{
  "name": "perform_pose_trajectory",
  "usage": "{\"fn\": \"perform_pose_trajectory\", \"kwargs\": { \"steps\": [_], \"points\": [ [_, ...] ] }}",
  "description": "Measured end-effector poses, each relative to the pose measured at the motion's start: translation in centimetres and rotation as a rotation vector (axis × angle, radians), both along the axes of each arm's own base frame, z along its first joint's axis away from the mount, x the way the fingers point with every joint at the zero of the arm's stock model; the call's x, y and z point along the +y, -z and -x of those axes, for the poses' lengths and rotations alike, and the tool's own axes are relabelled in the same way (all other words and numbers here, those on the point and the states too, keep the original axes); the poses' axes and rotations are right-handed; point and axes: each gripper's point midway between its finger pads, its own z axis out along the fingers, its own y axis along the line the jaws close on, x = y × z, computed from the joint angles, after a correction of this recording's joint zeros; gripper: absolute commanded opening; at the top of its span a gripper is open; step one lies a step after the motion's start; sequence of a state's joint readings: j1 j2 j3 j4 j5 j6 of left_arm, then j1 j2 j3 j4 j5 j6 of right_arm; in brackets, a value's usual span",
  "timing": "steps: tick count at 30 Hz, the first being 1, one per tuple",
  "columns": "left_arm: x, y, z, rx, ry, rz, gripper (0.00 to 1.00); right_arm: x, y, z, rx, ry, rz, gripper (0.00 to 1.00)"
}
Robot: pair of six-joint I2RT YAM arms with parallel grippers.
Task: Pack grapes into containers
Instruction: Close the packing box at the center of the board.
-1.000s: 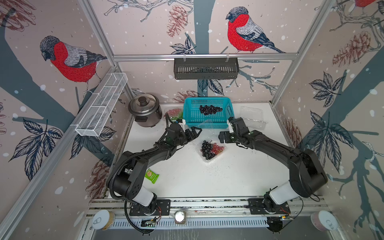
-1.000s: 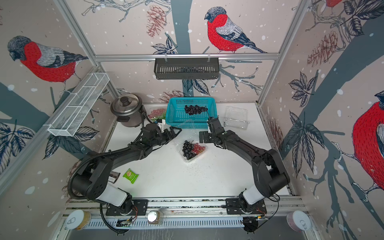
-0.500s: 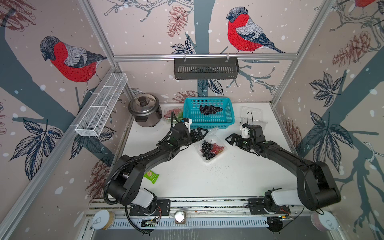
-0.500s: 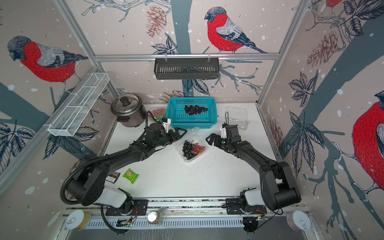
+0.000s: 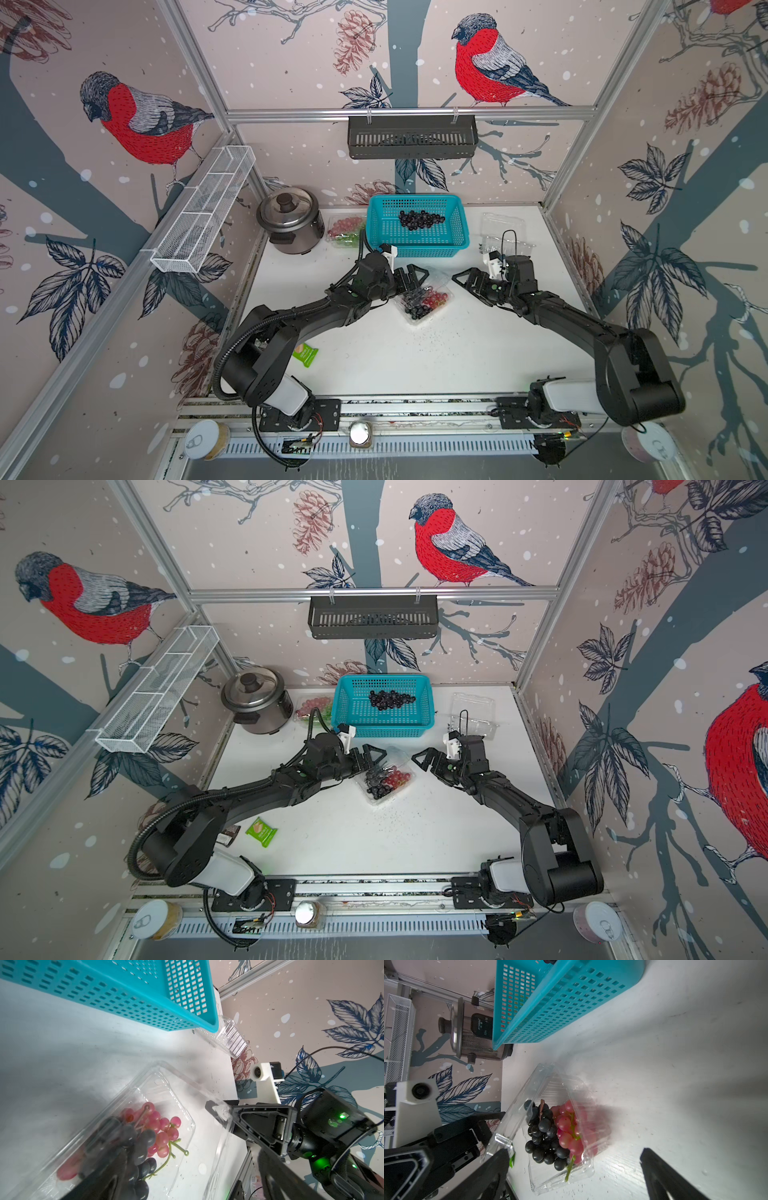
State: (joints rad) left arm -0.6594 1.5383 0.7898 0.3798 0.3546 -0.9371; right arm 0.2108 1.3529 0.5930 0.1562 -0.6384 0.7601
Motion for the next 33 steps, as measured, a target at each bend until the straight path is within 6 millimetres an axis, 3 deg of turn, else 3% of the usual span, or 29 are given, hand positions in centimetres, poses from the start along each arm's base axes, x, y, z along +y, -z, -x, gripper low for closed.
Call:
{"fn": "perform_pose_trajectory", "kwargs": {
  "steps": [9,21,33],
  "points": [
    [-2.2,1.5,1.2,0.032,0.034,-0.004,0.97,1.2,1.3,1.2,0.023,-0.048,-0.007,0.96],
    [-2.7,1.6,1.3,0.034,0.038,0.000,0.97,1.4,2.7,1.7,0.033,-0.056,-0.009,0.72],
    [-5.3,1.0,1.2,0.033,0.071,0.019,0.97,0.8,3.6,2.0,0.041,-0.043,-0.099,0.50]
  ]
}}
